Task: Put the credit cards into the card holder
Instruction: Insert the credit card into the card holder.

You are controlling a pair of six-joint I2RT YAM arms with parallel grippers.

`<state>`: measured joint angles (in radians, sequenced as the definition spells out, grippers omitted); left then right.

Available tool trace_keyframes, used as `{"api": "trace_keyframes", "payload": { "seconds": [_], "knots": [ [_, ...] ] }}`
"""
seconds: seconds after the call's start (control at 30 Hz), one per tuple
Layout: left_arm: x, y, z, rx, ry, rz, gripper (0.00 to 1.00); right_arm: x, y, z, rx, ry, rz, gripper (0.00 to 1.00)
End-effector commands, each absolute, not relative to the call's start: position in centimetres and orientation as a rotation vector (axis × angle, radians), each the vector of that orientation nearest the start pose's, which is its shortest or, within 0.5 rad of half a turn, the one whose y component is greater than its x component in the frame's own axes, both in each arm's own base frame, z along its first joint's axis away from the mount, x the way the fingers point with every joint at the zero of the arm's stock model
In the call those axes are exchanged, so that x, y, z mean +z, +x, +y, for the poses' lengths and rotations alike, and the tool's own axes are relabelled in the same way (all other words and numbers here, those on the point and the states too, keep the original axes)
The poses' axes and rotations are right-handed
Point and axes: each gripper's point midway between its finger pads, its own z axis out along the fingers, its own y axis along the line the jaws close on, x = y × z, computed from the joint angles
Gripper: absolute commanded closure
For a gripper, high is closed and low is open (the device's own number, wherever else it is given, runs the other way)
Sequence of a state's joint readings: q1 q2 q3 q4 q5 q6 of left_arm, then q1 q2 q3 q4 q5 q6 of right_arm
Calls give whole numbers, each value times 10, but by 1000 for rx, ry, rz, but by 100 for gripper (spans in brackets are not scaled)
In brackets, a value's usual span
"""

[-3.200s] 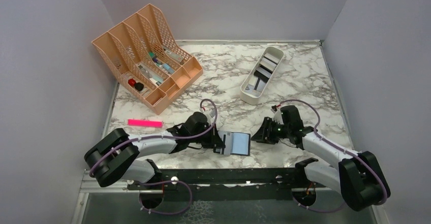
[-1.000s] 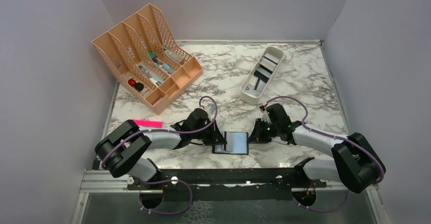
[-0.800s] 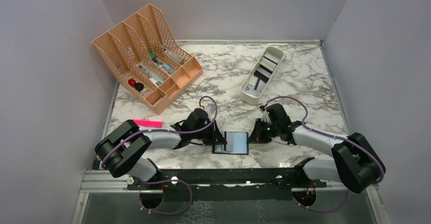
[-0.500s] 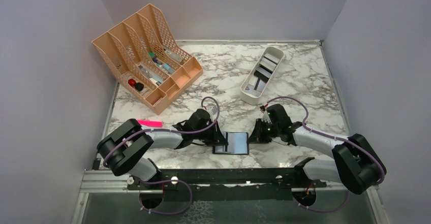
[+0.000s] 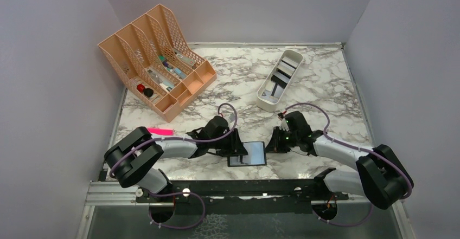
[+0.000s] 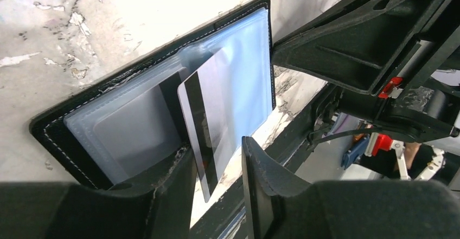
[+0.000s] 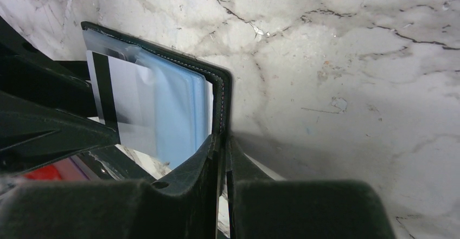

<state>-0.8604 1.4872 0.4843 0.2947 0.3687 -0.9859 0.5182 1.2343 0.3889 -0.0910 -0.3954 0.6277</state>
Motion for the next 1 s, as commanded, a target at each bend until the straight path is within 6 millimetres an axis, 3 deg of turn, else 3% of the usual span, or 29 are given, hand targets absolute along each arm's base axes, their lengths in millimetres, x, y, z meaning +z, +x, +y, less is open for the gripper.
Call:
{"api": "trace_keyframes", "payload": {
  "seconds": [0.0, 0.37, 0.6, 0.97],
  "knots": [
    [38, 158, -309, -1115, 50, 2618, 59, 14, 166, 193, 865, -27, 2682, 86],
    [37, 165, -292, -924, 62, 2611, 59, 12, 156, 196, 929, -36, 2694, 87],
    [34, 154, -304, -955, 89, 2634, 69, 19, 152, 201, 986, -31, 2685, 87],
    [40, 143, -335, -1154, 120, 2596, 69, 18, 150, 206, 1028, -21, 2673, 87]
  ]
}}
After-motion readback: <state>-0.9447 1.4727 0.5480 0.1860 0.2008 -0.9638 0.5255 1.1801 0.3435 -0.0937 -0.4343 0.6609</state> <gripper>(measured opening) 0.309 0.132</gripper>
